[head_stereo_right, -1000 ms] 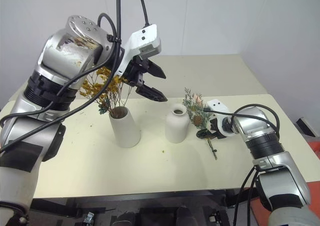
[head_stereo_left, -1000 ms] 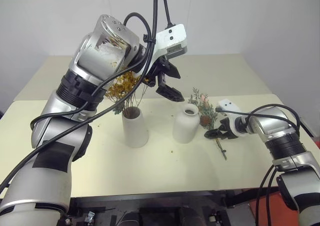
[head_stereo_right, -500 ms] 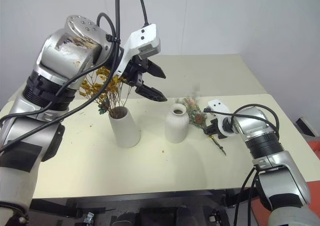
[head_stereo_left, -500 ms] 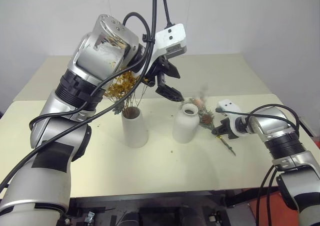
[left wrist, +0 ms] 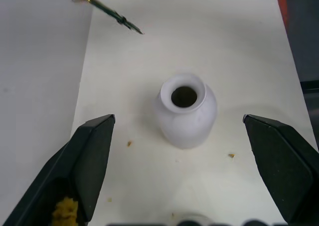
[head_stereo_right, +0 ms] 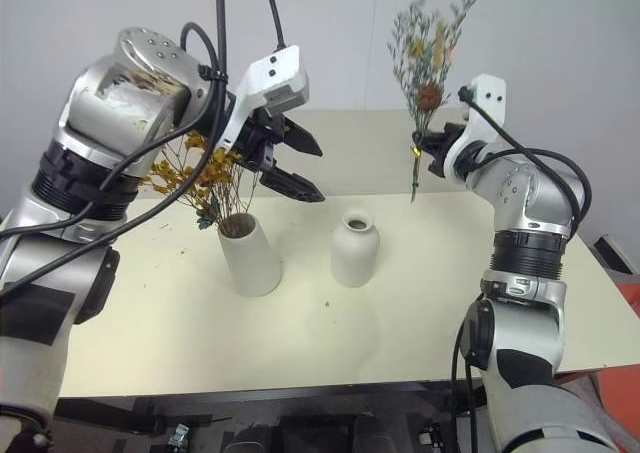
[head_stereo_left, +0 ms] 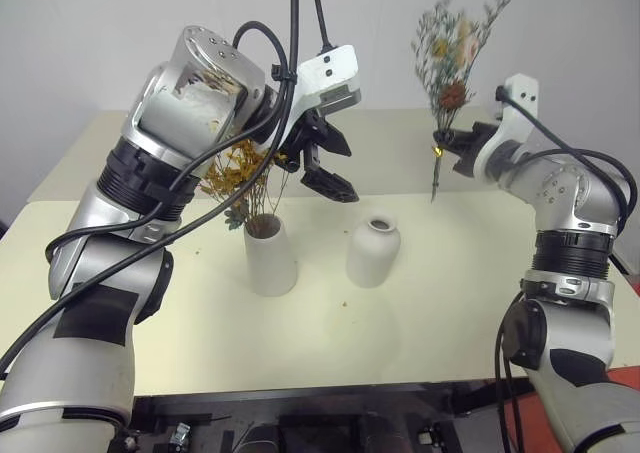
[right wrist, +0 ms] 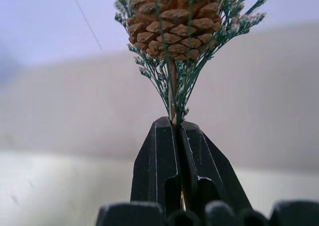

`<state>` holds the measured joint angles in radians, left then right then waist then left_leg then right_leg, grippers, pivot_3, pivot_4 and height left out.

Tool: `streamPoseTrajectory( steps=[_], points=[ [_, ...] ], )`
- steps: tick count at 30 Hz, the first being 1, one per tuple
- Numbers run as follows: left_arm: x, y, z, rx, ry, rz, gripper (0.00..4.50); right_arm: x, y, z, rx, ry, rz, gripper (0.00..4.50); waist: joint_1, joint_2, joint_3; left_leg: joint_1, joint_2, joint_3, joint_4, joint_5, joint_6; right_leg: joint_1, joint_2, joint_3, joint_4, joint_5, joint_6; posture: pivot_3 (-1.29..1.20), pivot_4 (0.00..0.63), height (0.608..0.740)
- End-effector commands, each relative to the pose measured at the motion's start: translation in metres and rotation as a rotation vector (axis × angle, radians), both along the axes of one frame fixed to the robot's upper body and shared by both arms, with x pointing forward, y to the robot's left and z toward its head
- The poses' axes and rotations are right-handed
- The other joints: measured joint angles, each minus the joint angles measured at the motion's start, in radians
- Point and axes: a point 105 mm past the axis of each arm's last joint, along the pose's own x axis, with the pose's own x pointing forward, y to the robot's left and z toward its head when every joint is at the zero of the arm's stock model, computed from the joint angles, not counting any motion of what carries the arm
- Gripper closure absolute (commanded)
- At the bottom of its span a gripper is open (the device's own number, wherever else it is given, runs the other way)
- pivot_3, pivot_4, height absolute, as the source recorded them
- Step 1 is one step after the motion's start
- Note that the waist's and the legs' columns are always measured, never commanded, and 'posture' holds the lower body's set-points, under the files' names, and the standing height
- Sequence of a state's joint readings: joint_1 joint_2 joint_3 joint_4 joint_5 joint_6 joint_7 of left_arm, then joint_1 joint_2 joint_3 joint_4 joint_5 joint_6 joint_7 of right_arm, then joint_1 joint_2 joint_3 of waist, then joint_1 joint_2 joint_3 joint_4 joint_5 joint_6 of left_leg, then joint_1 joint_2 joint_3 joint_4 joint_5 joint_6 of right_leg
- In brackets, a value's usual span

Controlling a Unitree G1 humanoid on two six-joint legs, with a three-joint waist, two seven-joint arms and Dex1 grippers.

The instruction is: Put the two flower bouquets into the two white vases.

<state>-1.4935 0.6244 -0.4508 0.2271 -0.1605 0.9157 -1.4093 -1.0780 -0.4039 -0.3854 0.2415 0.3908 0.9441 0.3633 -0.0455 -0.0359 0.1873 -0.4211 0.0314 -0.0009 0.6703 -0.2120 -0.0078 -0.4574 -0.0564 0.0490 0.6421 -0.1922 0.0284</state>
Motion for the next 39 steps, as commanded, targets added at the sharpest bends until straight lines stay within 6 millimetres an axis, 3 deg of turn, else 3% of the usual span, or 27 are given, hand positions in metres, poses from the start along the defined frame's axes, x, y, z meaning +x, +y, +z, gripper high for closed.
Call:
streamPoseTrajectory(
  steps=[1,6,13,32,39],
  points=[
    [-0.003,0.003,0.011,-0.02,-0.035,-0.011,0.0,-0.022,0.011,0.038,0.082,-0.193,0.046,4.46,0.0,0.0,0.0,0.0,0.0,0.0,0.0,0.0,0.0,0.0,0.0,0.0,0.0,0.0,0.0,0.0,0.15,0.74],
    [-0.002,0.004,0.011,-0.022,-0.033,-0.007,0.0,-0.043,0.032,0.049,0.146,-0.269,0.145,4.46,0.0,0.001,0.0,0.0,0.0,0.0,0.0,0.0,0.0,0.0,0.0,0.0,0.0,0.0,0.0,0.0,0.15,0.74],
    [-0.003,0.004,0.01,-0.025,-0.029,-0.005,0.0,-0.067,0.052,0.02,0.114,-0.284,0.246,4.46,0.0,0.001,0.0,0.0,0.0,0.0,0.0,0.0,0.0,0.0,0.0,0.0,0.0,0.0,0.0,0.0,0.15,0.74],
    [-0.005,0.003,0.011,-0.028,-0.028,-0.013,0.0,-0.085,0.082,-0.02,0.08,-0.302,0.314,4.46,-0.001,0.001,0.0,0.001,0.0,0.0,0.0,0.0,0.0,0.0,0.0,0.0,0.0,-0.002,0.002,0.0,0.15,0.74],
    [-0.005,0.003,0.01,-0.027,-0.031,-0.013,0.0,-0.087,0.081,-0.034,-0.011,-0.33,0.295,2.3,-0.001,0.001,0.0,0.001,0.0,0.0,0.0,0.0,0.0,0.0,0.0,0.0,0.0,-0.004,0.006,0.0,0.15,0.74]
  ],
)
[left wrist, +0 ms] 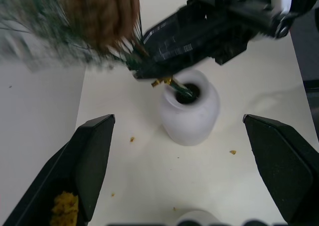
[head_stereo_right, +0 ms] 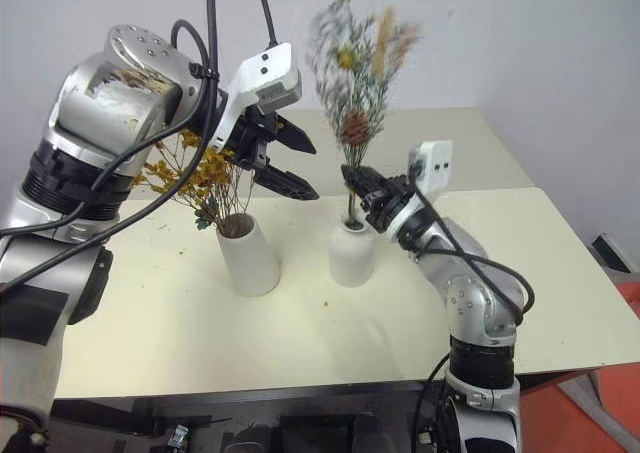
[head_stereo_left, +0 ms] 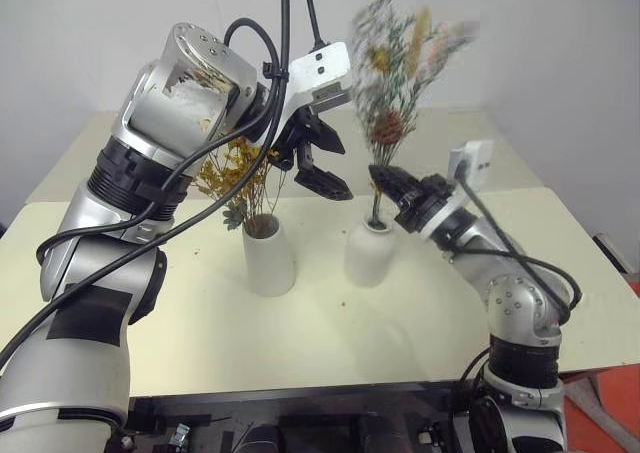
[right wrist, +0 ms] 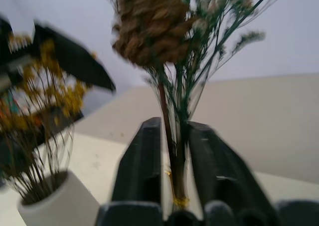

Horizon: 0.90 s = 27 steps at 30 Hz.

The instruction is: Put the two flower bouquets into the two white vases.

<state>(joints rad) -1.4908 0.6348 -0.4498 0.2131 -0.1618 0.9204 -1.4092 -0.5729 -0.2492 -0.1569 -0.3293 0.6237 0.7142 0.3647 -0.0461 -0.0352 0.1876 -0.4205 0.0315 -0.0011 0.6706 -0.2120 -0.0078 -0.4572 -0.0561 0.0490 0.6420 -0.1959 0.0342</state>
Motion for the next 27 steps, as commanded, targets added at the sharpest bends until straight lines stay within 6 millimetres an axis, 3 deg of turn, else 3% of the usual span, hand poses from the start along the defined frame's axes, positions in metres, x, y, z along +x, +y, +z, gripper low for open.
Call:
streamPoseTrajectory(
  steps=[1,7,15,27],
  points=[
    [-0.004,0.0,0.01,-0.03,-0.026,-0.017,0.0,-0.008,-0.003,0.018,-0.003,-0.11,-0.015,1.89,0.0,0.0,0.0,0.0,0.0,0.0,0.0,0.0,0.0,0.0,0.0,0.0,0.0,0.0,0.0,0.0,0.15,0.74],
    [-0.003,0.0,0.01,-0.032,-0.028,-0.02,0.0,-0.005,-0.012,0.019,-0.011,-0.122,-0.053,0.02,0.0,0.0,0.0,0.0,0.0,0.0,0.0,0.0,0.0,0.0,0.0,0.0,0.0,0.0,0.0,0.0,0.15,0.74],
    [-0.002,0.001,0.011,-0.036,-0.032,-0.017,0.0,-0.007,-0.021,0.015,-0.058,-0.116,-0.066,0.02,0.0,0.0,0.0,0.0,0.0,0.0,0.0,0.0,0.0,0.0,0.0,0.0,0.0,0.0,0.0,0.0,0.15,0.74],
    [-0.001,0.002,0.012,-0.038,-0.043,-0.014,0.0,-0.001,0.011,0.011,-0.148,-0.074,0.093,0.02,0.001,0.0,0.0,0.0,0.0,0.0,0.0,0.0,0.0,0.0,0.0,0.0,0.0,0.0,0.0,0.0,0.15,0.74]
  ],
)
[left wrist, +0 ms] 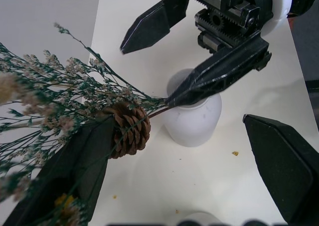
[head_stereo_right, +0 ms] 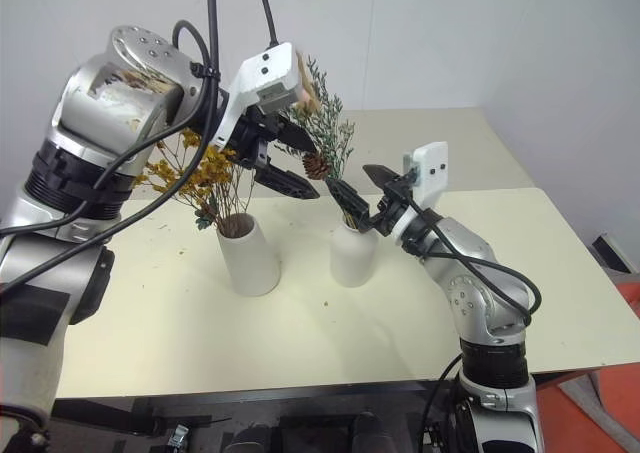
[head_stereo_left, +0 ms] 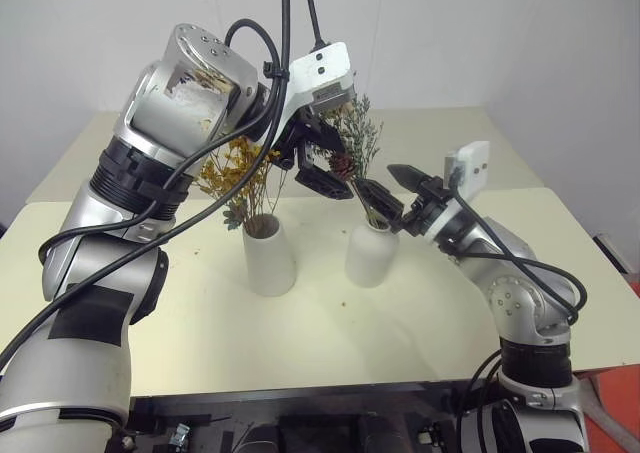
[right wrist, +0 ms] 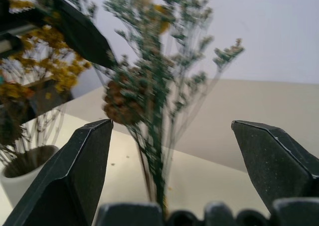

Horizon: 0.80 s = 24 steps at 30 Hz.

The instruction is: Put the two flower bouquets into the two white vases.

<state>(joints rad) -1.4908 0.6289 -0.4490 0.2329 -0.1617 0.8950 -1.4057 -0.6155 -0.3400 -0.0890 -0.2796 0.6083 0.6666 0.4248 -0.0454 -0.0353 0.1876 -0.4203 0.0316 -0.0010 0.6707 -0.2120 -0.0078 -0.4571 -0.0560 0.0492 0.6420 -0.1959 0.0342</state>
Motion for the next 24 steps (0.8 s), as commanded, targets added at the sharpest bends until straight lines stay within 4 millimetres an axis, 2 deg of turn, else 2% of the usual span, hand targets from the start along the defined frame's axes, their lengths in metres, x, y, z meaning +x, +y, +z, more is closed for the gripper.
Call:
streamPoseTrajectory(
  steps=[1,8,9,11,22,24],
  points=[
    [-0.004,0.003,0.012,-0.034,-0.037,-0.007,0.0,-0.003,0.008,0.005,-0.057,-0.017,0.059,0.02,0.001,0.0,0.0,0.0,0.0,0.0,0.0,0.0,0.0,0.0,0.0,0.0,0.0,0.0,0.0,0.0,0.15,0.74],
    [-0.004,0.004,0.012,-0.037,-0.036,-0.002,0.0,0.009,0.012,-0.001,-0.105,0.01,0.033,0.02,-0.001,0.0,0.0,0.0,0.0,0.0,0.0,0.0,0.0,0.0,0.0,0.0,0.0,0.0,0.0,0.0,0.15,0.74],
    [-0.004,0.004,0.012,-0.037,-0.036,-0.001,0.0,0.011,0.012,0.0,-0.101,0.007,0.02,0.19,-0.001,0.0,0.0,0.0,0.0,0.0,0.0,0.0,0.0,0.0,0.0,0.0,0.0,0.0,0.0,0.0,0.15,0.74],
    [-0.004,0.004,0.012,-0.038,-0.035,-0.001,0.0,0.014,0.011,0.002,-0.094,0.002,0.006,0.63,-0.001,0.0,0.0,0.0,0.0,0.0,0.0,0.0,0.0,0.0,0.0,0.0,0.0,0.0,0.0,0.0,0.15,0.74],
    [-0.003,0.003,0.012,-0.042,-0.036,-0.006,0.0,0.007,0.005,0.011,-0.028,-0.036,-0.019,4.21,0.0,0.0,0.0,0.0,0.0,0.0,0.0,0.0,0.0,0.0,0.0,0.0,0.0,0.0,-0.001,0.0,0.15,0.74],
    [-0.003,0.003,0.013,-0.044,-0.037,-0.008,0.0,0.005,0.002,0.015,0.016,-0.042,-0.037,4.21,0.0,0.0,0.0,0.0,0.0,0.0,0.0,0.0,0.0,0.0,0.0,0.0,0.0,0.0,-0.001,0.0,0.15,0.74]
  ],
)
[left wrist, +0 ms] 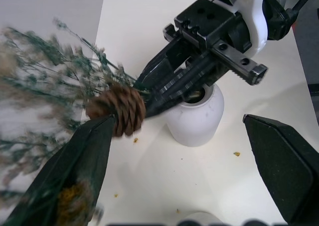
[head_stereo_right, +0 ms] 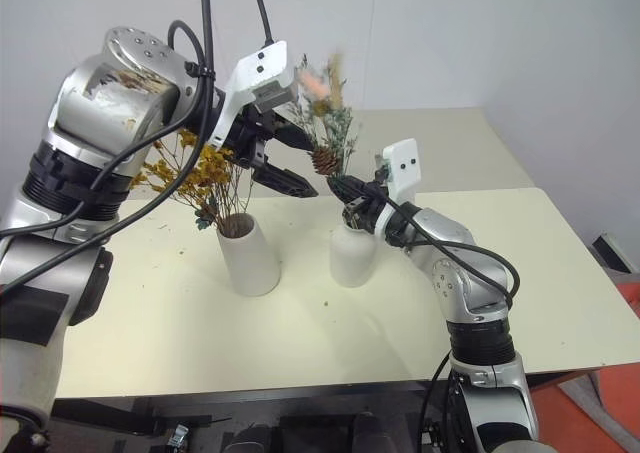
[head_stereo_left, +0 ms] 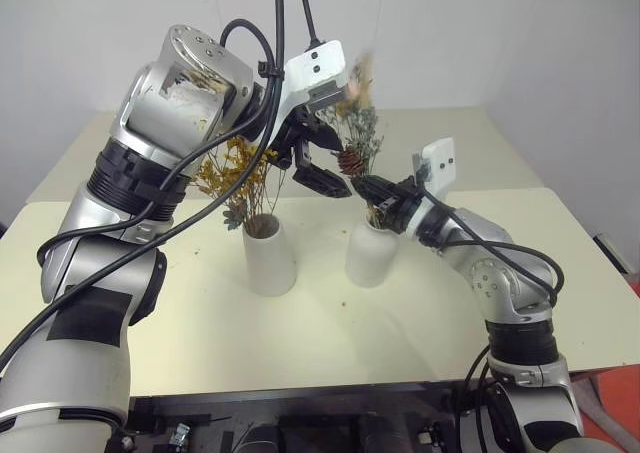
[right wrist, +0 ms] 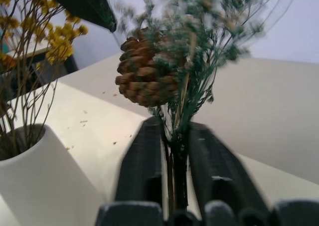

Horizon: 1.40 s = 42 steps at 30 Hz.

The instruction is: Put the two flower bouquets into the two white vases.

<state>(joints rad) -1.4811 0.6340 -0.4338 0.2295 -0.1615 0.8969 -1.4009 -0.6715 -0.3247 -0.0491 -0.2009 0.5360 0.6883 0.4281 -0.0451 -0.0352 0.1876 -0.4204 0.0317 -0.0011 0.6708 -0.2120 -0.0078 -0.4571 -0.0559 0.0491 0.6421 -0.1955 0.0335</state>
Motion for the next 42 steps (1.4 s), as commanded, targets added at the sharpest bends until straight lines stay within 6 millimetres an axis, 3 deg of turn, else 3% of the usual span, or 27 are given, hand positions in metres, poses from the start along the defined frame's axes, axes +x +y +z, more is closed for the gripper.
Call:
streamPoseTrajectory(
  steps=[1,10,18,29,42],
  points=[
    [-0.004,0.0,0.012,-0.03,-0.037,-0.018,0.0,-0.009,-0.009,0.025,0.099,-0.094,-0.035,4.21,0.0,0.0,0.0,0.0,0.0,0.0,0.0,0.0,0.0,0.0,0.0,0.0,0.0,0.0,0.0,0.0,0.15,0.74],
    [-0.004,0.0,0.013,-0.031,-0.039,-0.02,0.0,-0.019,-0.024,0.027,0.184,-0.143,-0.155,4.21,0.001,0.0,0.0,0.0,0.0,0.0,0.0,0.0,0.0,0.0,0.0,0.0,0.0,0.0,0.0,0.0,0.15,0.74],
    [-0.004,-0.001,0.013,-0.033,-0.04,-0.023,0.0,-0.03,-0.022,0.025,0.171,-0.226,-0.168,4.21,-0.001,0.0,0.0,0.0,0.0,0.0,0.0,0.0,0.0,0.0,0.0,0.0,0.0,-0.001,0.001,0.0,0.15,0.74],
    [-0.003,-0.001,0.013,-0.04,-0.038,-0.025,0.0,-0.027,-0.01,0.041,0.226,-0.322,-0.17,4.21,0.0,0.0,0.0,0.0,0.0,0.0,0.0,0.0,0.0,0.0,0.0,0.0,0.0,0.0,0.001,0.0,0.15,0.74],
    [-0.003,-0.001,0.013,-0.041,-0.035,-0.028,0.0,-0.03,-0.009,0.026,0.243,-0.388,-0.231,4.21,-0.002,0.0,0.0,0.0,0.0,0.0,0.0,0.0,0.0,0.0,0.0,0.0,0.0,-0.001,0.001,0.0,0.15,0.74]
  ],
)
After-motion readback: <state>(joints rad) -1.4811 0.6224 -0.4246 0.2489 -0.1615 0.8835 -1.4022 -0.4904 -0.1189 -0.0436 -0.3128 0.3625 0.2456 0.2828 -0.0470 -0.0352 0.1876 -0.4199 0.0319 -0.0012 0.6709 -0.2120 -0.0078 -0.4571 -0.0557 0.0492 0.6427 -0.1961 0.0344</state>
